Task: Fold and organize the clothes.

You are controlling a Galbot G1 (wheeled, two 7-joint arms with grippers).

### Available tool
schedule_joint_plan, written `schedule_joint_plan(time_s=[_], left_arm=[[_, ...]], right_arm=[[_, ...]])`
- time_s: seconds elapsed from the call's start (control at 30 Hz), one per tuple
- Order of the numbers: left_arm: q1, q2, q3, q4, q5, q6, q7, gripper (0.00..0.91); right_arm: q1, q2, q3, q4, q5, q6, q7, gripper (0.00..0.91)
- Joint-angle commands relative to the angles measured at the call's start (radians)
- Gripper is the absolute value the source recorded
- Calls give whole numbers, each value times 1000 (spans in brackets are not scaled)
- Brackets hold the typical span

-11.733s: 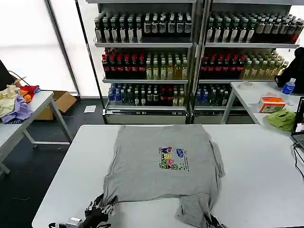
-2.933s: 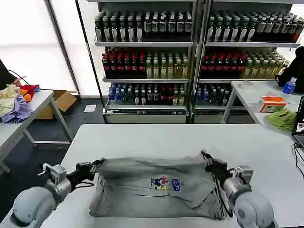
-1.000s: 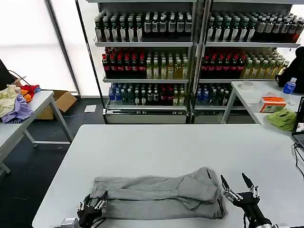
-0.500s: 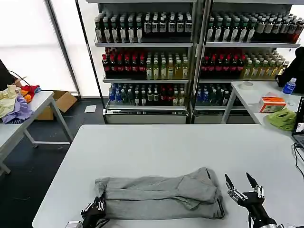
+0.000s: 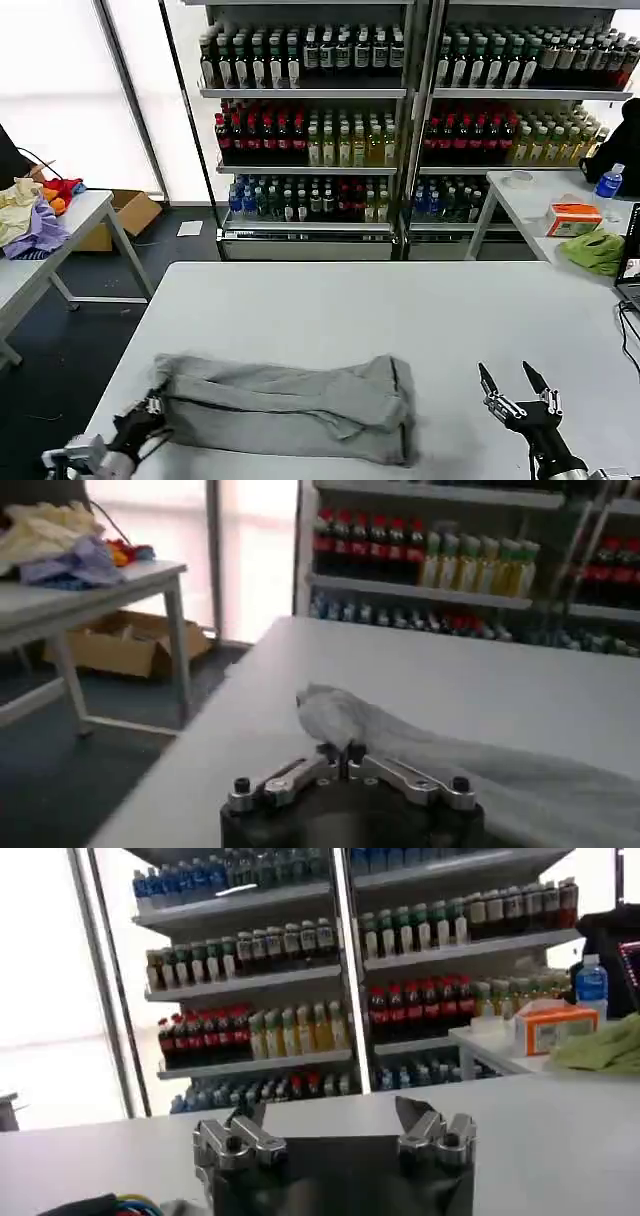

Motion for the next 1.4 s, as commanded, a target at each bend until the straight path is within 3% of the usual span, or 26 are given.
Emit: schedule_joint_plan(time_s=[0.03, 0.27, 0.47, 0.67, 0.87, 1.2, 1.4], left_arm=[[-52, 214, -317, 125, -166, 20, 56, 10], [-79, 307, -316, 127, -417, 14, -18, 10], [-82, 283, -142, -86, -551, 30, -127, 10], [-97, 339, 62, -232, -578, 69, -175, 10], [-154, 315, 333, -242, -510, 77, -216, 10], [-135, 285, 554, -232, -320, 53, -170, 10], [-205, 254, 681, -175, -231, 60, -150, 10]], right_arm=[[-8, 0, 10, 2, 11, -2, -1, 907], [-32, 31, 8, 33, 11, -16, 5, 907], [-69, 73, -30, 66, 4, -17, 10, 907], [-105, 85, -23, 77, -10, -4, 9, 907], [-119, 99, -21, 85, -16, -5, 7, 907], [-115, 107, -6, 66, -16, -5, 8, 907], [-122, 120, -11, 107, -17, -19, 2, 907]])
